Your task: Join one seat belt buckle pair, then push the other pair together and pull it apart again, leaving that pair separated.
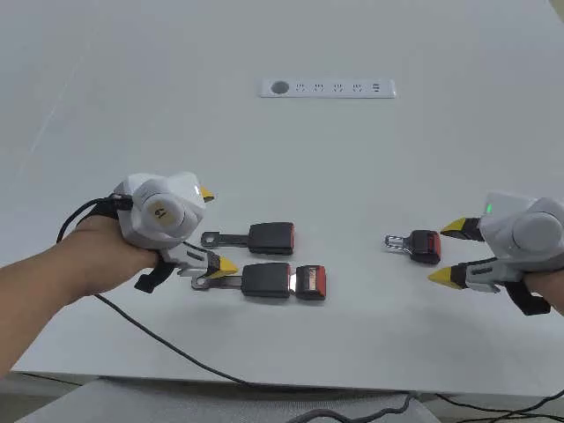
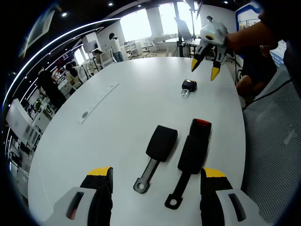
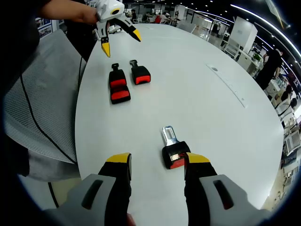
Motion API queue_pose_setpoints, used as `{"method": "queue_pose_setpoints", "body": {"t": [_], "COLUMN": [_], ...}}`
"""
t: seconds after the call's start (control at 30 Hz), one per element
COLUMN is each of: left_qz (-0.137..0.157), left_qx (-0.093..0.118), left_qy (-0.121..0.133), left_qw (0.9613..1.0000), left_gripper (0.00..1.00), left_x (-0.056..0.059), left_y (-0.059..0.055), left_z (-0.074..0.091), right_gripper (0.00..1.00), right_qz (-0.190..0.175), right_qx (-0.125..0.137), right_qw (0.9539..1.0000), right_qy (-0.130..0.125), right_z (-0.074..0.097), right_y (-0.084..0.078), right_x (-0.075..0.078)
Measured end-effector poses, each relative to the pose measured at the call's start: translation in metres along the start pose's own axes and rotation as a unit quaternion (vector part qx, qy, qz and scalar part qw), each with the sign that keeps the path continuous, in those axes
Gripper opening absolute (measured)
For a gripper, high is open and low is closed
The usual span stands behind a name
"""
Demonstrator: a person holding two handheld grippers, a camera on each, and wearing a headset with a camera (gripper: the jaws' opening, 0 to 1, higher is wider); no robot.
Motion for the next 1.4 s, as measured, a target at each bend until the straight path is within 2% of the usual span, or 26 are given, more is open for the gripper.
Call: {"method": "queue_pose_setpoints", "body": {"t": [0.07, 0.13, 0.2, 0.3, 0.53, 0.57, 0.7, 0.73, 0.93, 1.07, 1.4], "left_qz": [0.023, 0.038, 0.045, 0.061, 0.076, 0.080, 0.091, 0.095, 0.094, 0.096, 0.103], "left_qx": [0.001, 0.003, 0.002, 0.002, 0.001, 0.001, 0.004, 0.007, 0.010, 0.011, 0.011], "left_qy": [0.023, 0.027, 0.033, 0.038, 0.048, 0.049, 0.054, 0.056, 0.060, 0.064, 0.064], "left_qw": [0.9995, 0.9989, 0.9984, 0.9974, 0.9959, 0.9956, 0.9944, 0.9939, 0.9937, 0.9933, 0.9925], "left_gripper": [0.88, 0.95, 0.99, 1.00, 1.00, 1.00, 1.00, 1.00, 1.00, 1.00, 1.00], "left_x": [0.003, 0.010, 0.012, 0.016, 0.024, 0.025, 0.026, 0.028, 0.030, 0.031, 0.032], "left_y": [-0.007, -0.012, -0.018, -0.031, -0.047, -0.050, -0.054, -0.051, -0.054, -0.054, -0.057], "left_z": [0.009, 0.019, 0.025, 0.034, 0.051, 0.053, 0.058, 0.058, 0.060, 0.062, 0.062], "right_gripper": [0.46, 0.52, 0.57, 0.66, 0.79, 0.83, 0.93, 0.95, 0.98, 1.00, 1.00], "right_qz": [-0.007, -0.022, -0.030, -0.032, -0.056, -0.056, -0.069, -0.073, -0.104, -0.111, -0.108], "right_qx": [0.014, 0.025, 0.033, 0.038, 0.054, 0.058, 0.062, 0.063, 0.077, 0.082, 0.085], "right_qw": [0.9999, 0.9994, 0.9989, 0.9986, 0.9962, 0.9954, 0.9936, 0.9932, 0.9895, 0.9881, 0.9881], "right_qy": [-0.001, -0.008, -0.010, -0.020, -0.040, -0.053, -0.064, -0.065, -0.065, -0.070, -0.070], "right_z": [0.002, 0.005, 0.011, 0.010, 0.020, 0.021, 0.027, 0.028, 0.031, 0.033, 0.035], "right_y": [0.002, 0.004, 0.009, 0.007, 0.004, 0.002, 0.001, 0.001, 0.002, 0.004, 0.010], "right_x": [-0.008, -0.014, -0.022, -0.029, -0.037, -0.037, -0.041, -0.043, -0.047, -0.050, -0.052]}}
Point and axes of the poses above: the centre of the closed fingertips' face, and the gripper's own axes: z roughly backward along the fingers, x roughly to its right, y roughly out of its top, the point moved 8 cm from there along z, roughly backward along the fingers, and after that the axes turned 2 degrees about y, right-handed, at the moved point
